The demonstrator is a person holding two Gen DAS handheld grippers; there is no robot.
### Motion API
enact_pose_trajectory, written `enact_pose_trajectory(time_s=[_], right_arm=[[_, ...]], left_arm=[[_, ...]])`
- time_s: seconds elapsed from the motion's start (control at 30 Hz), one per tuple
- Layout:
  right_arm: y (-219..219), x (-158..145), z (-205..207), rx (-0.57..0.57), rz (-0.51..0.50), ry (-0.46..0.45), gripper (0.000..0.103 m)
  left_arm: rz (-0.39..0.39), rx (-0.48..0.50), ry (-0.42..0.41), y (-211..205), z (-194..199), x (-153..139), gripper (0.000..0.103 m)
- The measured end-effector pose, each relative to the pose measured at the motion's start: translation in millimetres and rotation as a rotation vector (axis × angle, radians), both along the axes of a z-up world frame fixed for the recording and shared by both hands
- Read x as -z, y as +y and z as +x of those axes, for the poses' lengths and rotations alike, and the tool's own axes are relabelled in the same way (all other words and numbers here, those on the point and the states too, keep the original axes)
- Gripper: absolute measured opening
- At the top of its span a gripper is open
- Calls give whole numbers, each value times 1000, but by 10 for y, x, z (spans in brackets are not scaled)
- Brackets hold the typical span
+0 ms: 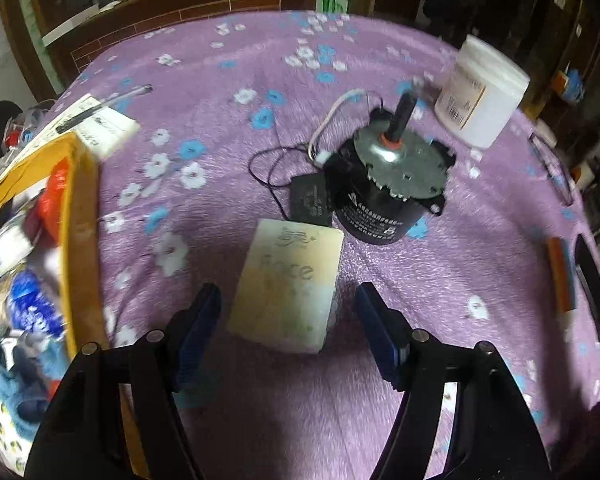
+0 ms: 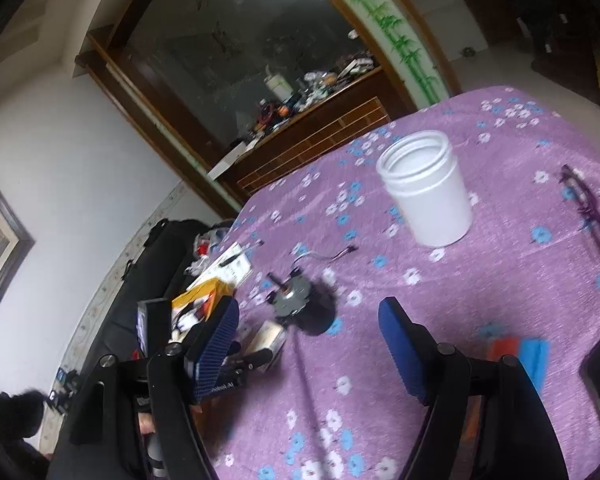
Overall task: Organize soft objects
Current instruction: 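Grasp the white Face tissue pack with the left tool while the right tool grasps the red-blue sponge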
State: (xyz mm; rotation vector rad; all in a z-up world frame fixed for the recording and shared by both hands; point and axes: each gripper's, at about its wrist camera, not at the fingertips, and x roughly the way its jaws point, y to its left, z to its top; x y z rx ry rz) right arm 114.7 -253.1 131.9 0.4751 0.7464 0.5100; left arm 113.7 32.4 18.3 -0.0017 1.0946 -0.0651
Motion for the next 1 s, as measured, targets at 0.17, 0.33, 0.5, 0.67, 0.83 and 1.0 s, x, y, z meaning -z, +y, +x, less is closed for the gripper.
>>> enact_pose_trajectory(time_s=[0.17,0.33,0.5,0.67,0.83,1.0], right_arm=[[-113,57,78,30,24,32,77],[-140,64,97,42,20,34,77],[-192,78,122,68,-2,36,77],[-263,146,107,111,-77,76,77],[-492,286,-128,178,-189,132,77],[-474,564,-261,207,-357,244,77]], left_arm=[[-71,-45,-62,23,-12,68,43],[-45,-71,-188,-51,-424,-67,43],[-84,-81,-280,-59,-872,-34,43],[-84,-92,-348,6,-885,-119,43],[-96,-47,-366,-60,-931,-139,43],[-107,-35,-382,-66,-979,-187,43]])
